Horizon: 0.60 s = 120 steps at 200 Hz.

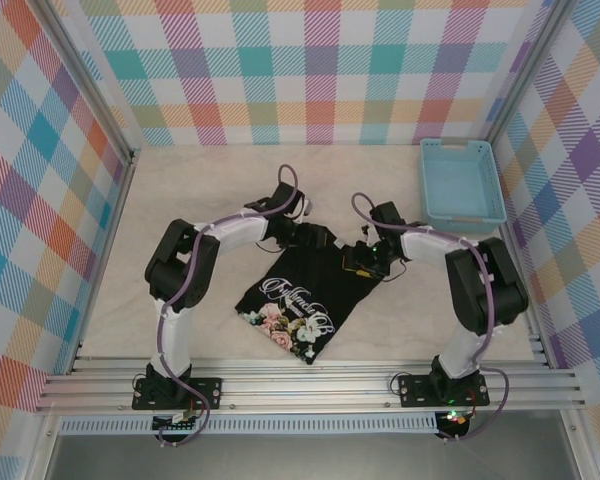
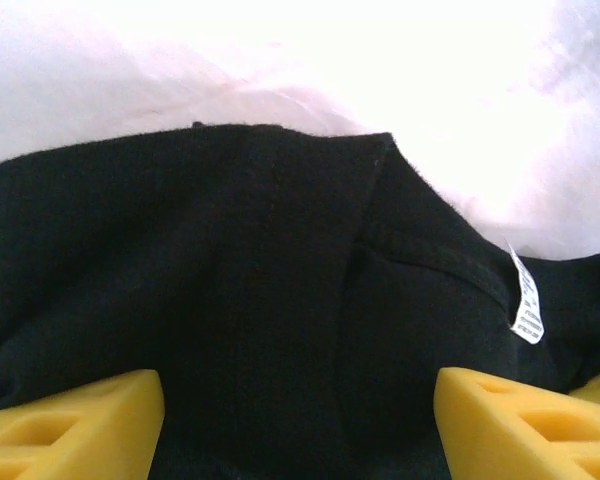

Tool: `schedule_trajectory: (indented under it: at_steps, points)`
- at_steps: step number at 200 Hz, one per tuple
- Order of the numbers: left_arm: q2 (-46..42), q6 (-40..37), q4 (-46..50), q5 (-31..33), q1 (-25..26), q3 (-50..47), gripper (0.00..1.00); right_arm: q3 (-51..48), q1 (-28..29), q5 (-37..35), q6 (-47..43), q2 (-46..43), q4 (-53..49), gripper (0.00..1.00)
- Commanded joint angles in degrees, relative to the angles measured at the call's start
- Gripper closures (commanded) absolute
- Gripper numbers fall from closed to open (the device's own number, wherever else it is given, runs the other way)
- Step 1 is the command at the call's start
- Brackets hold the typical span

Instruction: Fold the inside-out t-shirt

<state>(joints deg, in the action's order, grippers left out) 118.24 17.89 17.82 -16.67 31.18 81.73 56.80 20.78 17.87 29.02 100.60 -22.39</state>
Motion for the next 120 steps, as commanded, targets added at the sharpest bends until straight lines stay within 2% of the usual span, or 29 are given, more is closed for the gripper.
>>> schedule_trajectory:
  at_steps: [1, 21, 47, 65, 83, 93, 120]
  points:
    - [-0.29, -0.97, 4.41, 4.39, -0.94, -3.36, 0.28, 6.34, -0.74, -7.34, -5.59, 4.15, -4.03, 0.61]
    - [-3.42, 0.94, 3.87, 7.56, -1.03, -8.57, 0.28, 13.86, -0.92, -11.06, -10.07, 9.34, -7.79, 0.62]
    - [-10.31, 7.15, 4.4, 11.88, -1.03, -15.81, 0.26, 24.74, -0.78, -10.57, -14.8, 15.68, -10.04, 0.65]
    - [-17.62, 10.19, 2.75, 13.05, -0.62, -21.24, 0.25, 30.09, -0.41, -10.06, -17.65, 15.97, -11.8, 0.64]
    - [-24.69, 10.28, 1.54, 14.25, -0.24, -24.06, 0.23, 28.64, 0.12, -7.07, -18.99, 11.83, -10.22, 0.63]
    - [-27.33, 9.83, 0.72, 13.71, -0.24, -24.58, 0.22, 25.7, 0.3, -3.08, -18.32, 8.76, -8.5, 0.62]
    - [-29.51, 9.88, -0.81, 5.46, 0.13, -25.19, 0.22, 15.39, 2.44, 8.41, -13.1, 2.29, -1.97, 0.61]
